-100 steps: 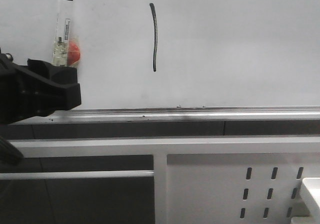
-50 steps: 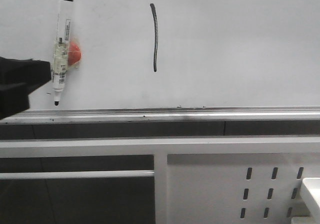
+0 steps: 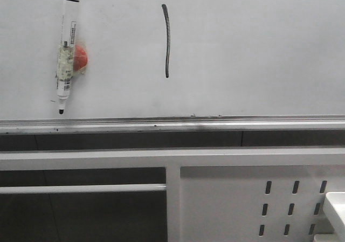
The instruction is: Write number 1 on whiteboard
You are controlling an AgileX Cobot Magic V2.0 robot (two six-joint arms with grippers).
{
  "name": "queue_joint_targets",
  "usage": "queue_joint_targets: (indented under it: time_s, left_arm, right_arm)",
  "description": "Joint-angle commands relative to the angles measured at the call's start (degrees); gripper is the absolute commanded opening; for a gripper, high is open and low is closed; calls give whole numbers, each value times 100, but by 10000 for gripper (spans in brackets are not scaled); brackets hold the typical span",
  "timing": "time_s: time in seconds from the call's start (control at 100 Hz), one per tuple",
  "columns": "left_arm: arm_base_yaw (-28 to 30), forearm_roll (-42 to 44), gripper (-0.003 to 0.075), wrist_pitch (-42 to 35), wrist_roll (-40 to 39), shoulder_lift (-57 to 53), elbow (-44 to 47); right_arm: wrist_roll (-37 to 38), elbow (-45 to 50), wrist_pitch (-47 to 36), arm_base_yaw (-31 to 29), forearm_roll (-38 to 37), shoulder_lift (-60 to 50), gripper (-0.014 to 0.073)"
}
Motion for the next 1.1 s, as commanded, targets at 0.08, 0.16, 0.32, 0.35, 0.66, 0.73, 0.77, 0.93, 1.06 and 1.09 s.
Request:
queue_joint_targets:
  time_s: [0.08, 0.16, 0.32, 0.35, 0.66, 0.73, 0.77, 0.93, 1.06, 1.09]
  left_arm:
    - [6, 98, -20, -1053, 62, -45, 214]
    - [6, 98, -20, -1053, 71, -45, 214]
    - [6, 98, -20, -1053, 71, -45, 214]
    - [6, 98, -20, -1053, 71, -45, 214]
    - [6, 161, -20, -1258, 71, -59, 194]
    - [6, 390, -20, -1258, 71, -59, 194]
    - [6, 663, -20, -1258, 71, -59, 194]
    - [6, 1723, -20, -1258, 409, -59, 194]
    - [17, 1770, -20, -1258, 530, -59, 204]
    - [17, 1814, -20, -1258, 521, -59, 204]
  right_arm:
    - [62, 1004, -1195, -50, -159, -330, -50]
    - [43, 1433, -2344, -50, -598, -330, -50]
    - [43, 1570, -2917, -50, -596, -330, -50]
    - [43, 1570, -2917, -50, -596, -330, -50]
    - [43, 1570, -2917, -50, -596, -330, -50]
    - [43, 1570, -2917, -50, -596, -330, -50]
    - [43, 1570, -2917, -50, -596, -330, -50]
    - [43, 1570, -2917, -50, -596, -330, -50]
    - [43, 1570, -2917, -50, -596, -330, -50]
    - [43, 1570, -2917, -50, -596, -330, -50]
